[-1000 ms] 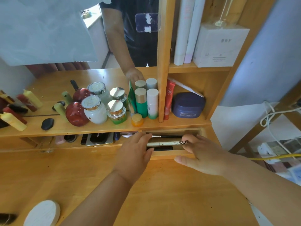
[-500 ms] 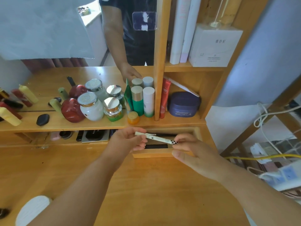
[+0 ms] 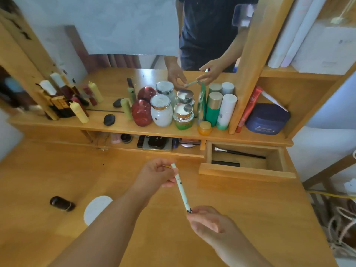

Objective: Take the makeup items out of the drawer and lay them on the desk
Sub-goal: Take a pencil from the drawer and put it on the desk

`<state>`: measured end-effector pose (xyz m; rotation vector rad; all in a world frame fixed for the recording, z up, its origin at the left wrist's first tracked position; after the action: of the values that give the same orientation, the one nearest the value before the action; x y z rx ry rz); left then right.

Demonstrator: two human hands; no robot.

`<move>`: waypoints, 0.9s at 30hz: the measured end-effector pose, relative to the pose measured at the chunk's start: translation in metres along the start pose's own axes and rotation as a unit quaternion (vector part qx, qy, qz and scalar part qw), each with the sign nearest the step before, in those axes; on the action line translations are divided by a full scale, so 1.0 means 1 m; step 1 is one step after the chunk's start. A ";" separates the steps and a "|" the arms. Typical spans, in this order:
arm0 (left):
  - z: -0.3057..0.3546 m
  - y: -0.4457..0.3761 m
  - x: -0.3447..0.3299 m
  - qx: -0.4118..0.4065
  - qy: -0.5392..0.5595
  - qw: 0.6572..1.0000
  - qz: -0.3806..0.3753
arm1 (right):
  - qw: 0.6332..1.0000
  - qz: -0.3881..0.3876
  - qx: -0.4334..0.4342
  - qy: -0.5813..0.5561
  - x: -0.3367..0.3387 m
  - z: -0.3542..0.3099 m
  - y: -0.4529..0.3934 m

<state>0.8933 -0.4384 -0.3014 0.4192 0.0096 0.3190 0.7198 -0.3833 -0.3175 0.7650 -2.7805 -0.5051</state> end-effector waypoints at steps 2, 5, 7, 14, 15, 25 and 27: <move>-0.011 0.006 0.014 0.004 -0.019 1.000 0.010 | 1.000 -0.006 -0.007 -0.013 -0.022 0.006 0.004; -0.023 0.014 0.032 0.004 -0.043 0.999 0.008 | 0.999 -0.001 -0.006 -0.036 -0.051 0.012 0.007; -0.029 0.018 0.043 0.006 -0.067 0.998 0.002 | 0.999 0.012 0.031 -0.002 -0.069 0.010 0.007; -0.050 0.017 0.071 -0.013 -0.173 0.985 -0.018 | 0.969 0.102 0.154 0.167 -0.126 0.018 -0.004; -0.051 0.015 0.075 -0.017 -0.191 0.981 -0.019 | 0.960 0.112 0.169 0.195 -0.133 0.023 -0.005; -0.056 -0.004 0.096 -0.179 -0.482 0.857 -0.016 | 0.831 0.199 0.305 0.420 -0.159 0.021 -0.005; -0.059 -0.005 0.098 -0.194 -0.510 0.838 -0.020 | 0.831 0.196 0.298 0.426 -0.161 0.026 -0.008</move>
<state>0.9832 -0.3892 -0.3513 0.1411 -1.0830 0.0169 0.8518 -0.2978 -0.3622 0.3350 -2.0832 0.6694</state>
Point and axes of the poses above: each hand's wrist, its own y-axis away from the middle knuckle, its own x-axis out of the back of the hand, z = x × y, the point moved 8 cm from there along -y, towards the middle knuckle, and after that the axes turned 7 degrees about z, right-handed, at the moved point
